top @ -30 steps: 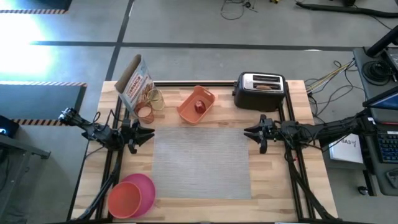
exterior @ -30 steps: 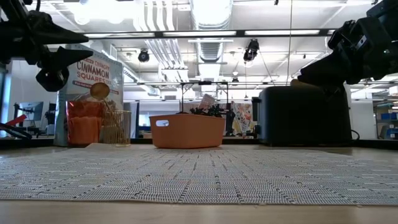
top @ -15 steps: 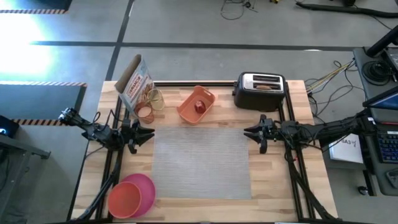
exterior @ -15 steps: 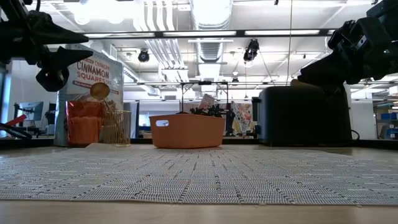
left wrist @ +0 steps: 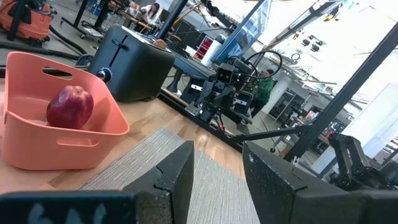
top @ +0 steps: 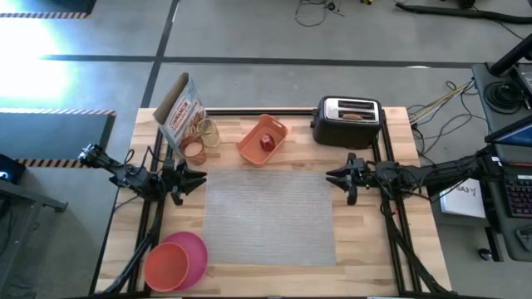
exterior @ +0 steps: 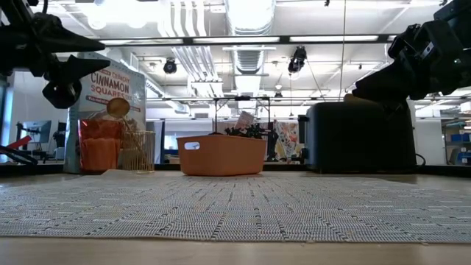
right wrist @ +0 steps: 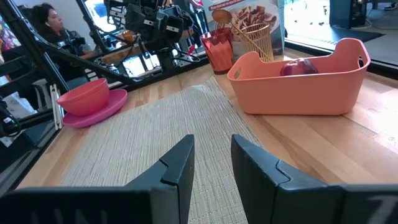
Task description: Arrange a breakfast setting
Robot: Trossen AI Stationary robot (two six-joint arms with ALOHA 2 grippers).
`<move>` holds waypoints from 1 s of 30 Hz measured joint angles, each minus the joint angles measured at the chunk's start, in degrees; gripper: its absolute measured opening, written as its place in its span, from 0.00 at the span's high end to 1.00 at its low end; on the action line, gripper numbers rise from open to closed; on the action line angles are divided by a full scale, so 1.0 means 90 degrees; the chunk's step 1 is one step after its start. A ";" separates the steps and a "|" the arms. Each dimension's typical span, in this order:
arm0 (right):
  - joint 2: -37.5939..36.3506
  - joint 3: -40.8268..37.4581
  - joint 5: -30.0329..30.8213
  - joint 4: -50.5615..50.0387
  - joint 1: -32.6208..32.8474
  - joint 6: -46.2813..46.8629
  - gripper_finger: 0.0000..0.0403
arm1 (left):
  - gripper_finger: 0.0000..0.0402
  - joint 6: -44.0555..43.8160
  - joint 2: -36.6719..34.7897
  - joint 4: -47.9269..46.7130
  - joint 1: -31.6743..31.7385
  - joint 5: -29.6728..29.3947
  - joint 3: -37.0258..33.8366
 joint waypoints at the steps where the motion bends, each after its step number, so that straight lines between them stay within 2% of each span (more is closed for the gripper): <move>1: 0.0001 0.0000 -0.0001 -0.0001 0.0000 0.0000 0.76 | 0.70 0.0000 0.0000 0.0002 0.0000 0.0002 0.0000; 12: 0.0001 -0.0002 0.0009 0.0000 -0.0002 0.0000 0.76 | 0.70 -0.0002 0.0000 0.0002 0.0001 0.0002 0.0000; 17: 0.0000 -0.0001 0.0343 0.0002 -0.0002 0.0000 0.76 | 0.70 0.0000 0.0000 0.0000 0.0002 0.0002 0.0000; 30: 0.0000 -0.0002 0.0344 0.0002 -0.0002 0.0000 0.76 | 0.70 -0.0002 0.0000 0.0001 0.0002 0.0001 0.0000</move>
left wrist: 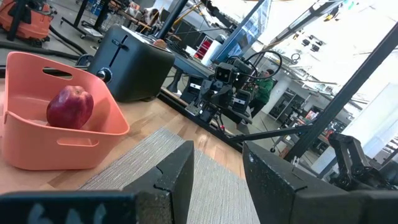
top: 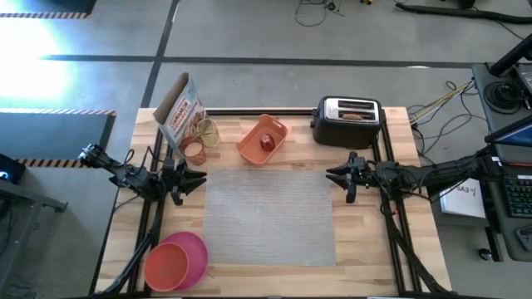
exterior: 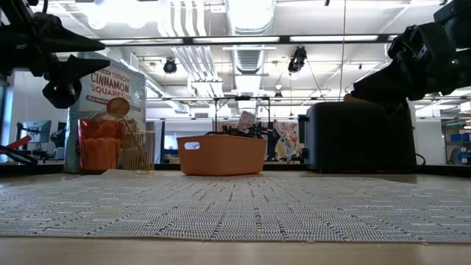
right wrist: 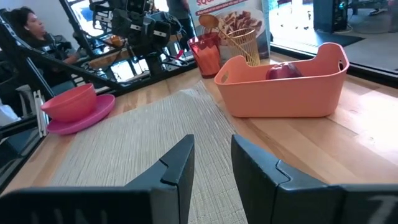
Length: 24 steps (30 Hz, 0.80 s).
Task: Arrange a breakfast setting
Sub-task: Move the orange bin to the bottom right of the table
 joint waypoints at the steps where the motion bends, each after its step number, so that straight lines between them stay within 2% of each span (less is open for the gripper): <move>1: 0.0000 0.0002 0.0002 0.0000 0.0000 0.0000 0.76 | 0.70 0.0002 0.0000 -0.0001 -0.0001 -0.0001 0.0000; 6: 0.0000 0.0001 0.0327 0.0008 0.0000 0.0358 0.76 | 0.70 0.0000 0.0000 -0.0001 0.0000 0.0000 0.0000; 24: 0.0000 0.0002 0.0326 0.0002 0.0000 0.0168 0.76 | 0.70 0.0000 0.0000 0.0001 -0.0002 -0.0001 0.0000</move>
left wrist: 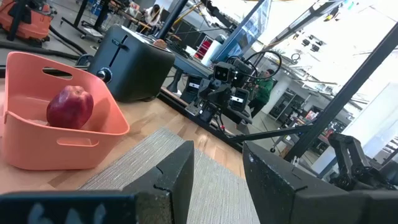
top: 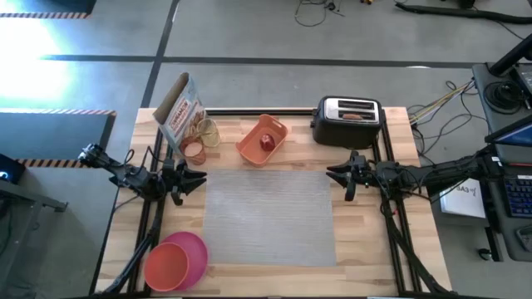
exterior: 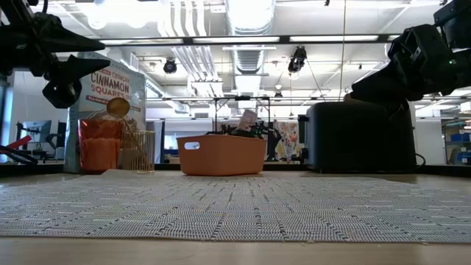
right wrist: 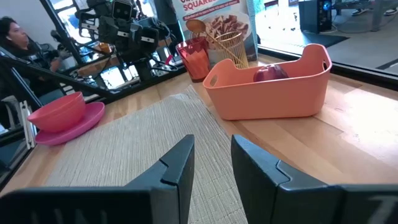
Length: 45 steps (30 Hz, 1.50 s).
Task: Arrange a breakfast setting
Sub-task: Move the orange bin to the bottom right of the table
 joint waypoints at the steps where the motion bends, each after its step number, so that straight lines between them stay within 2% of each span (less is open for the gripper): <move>1: 0.0000 0.0000 0.0000 0.0000 0.0000 0.0000 0.76 | 0.70 0.0002 0.0000 -0.0001 0.0001 0.0001 0.0000; 17: 0.0000 -0.0002 0.0000 -0.0002 0.0000 0.0000 0.76 | 0.70 0.0002 0.0000 0.0000 0.0000 -0.0001 0.0000; 21: 0.0001 -0.0001 -0.0003 -0.0002 0.0000 0.0000 0.76 | 0.70 0.0004 0.0000 -0.0002 0.0000 -0.0320 0.0000; 45: 0.0000 0.0000 -0.0003 -0.0002 0.0000 0.0000 0.76 | 0.70 -0.0289 0.0000 0.0146 0.0007 -0.0504 0.0000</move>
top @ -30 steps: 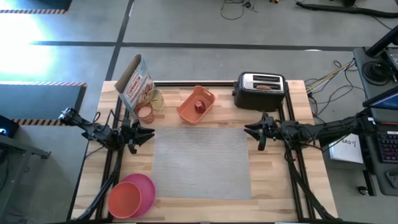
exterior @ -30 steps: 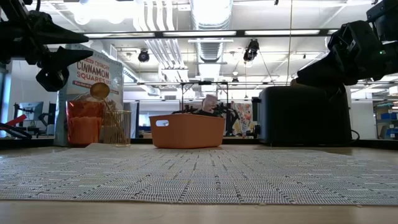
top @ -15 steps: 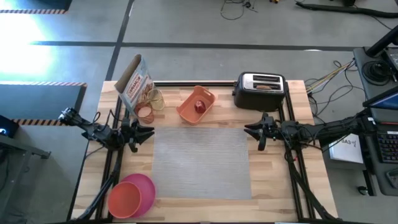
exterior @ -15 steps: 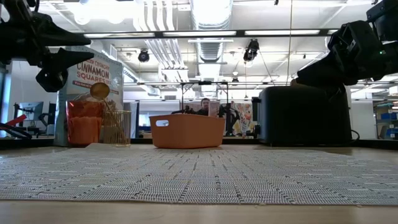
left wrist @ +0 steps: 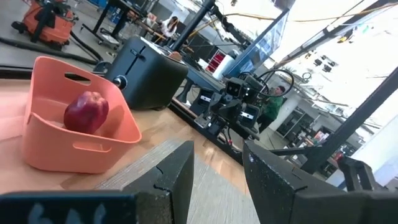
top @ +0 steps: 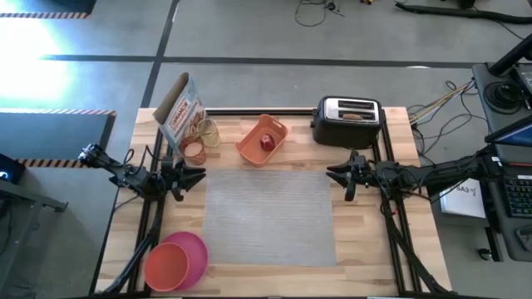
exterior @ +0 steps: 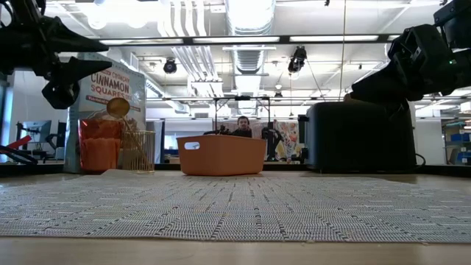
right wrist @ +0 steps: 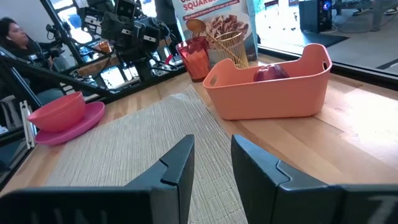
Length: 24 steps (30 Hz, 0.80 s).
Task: Arrange a breakfast setting
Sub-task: Move the orange bin to the bottom right of the table
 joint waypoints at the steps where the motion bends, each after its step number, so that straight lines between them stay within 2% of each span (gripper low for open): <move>1: 0.0002 -0.0002 0.0000 -0.0001 0.0000 0.0000 0.76 | 0.70 0.0002 0.0000 0.0000 0.0000 -0.0014 0.0000; 4: 0.0000 -0.0002 0.0000 -0.0002 0.0000 0.0000 0.76 | 0.70 -0.0100 0.0000 0.0055 0.0005 -0.0385 0.0000; 9: 0.0001 -0.0002 -0.0002 0.0000 0.0000 0.0000 0.76 | 0.70 -0.0028 0.0049 0.0482 0.0004 0.0012 0.0000; 15: 0.0002 -0.0002 0.0000 0.0000 0.0000 0.0000 0.76 | 0.70 0.1216 0.0260 0.1639 0.0005 0.0179 0.0002; 20: 0.0001 -0.0001 0.0000 0.0000 0.0001 0.0000 0.76 | 0.70 0.0942 0.0479 0.1836 0.0010 0.0001 0.0017; 24: 0.0002 -0.0002 0.0000 0.0000 0.0002 0.0000 0.76 | 0.70 0.0972 0.0910 0.1858 0.0012 -0.0002 0.0528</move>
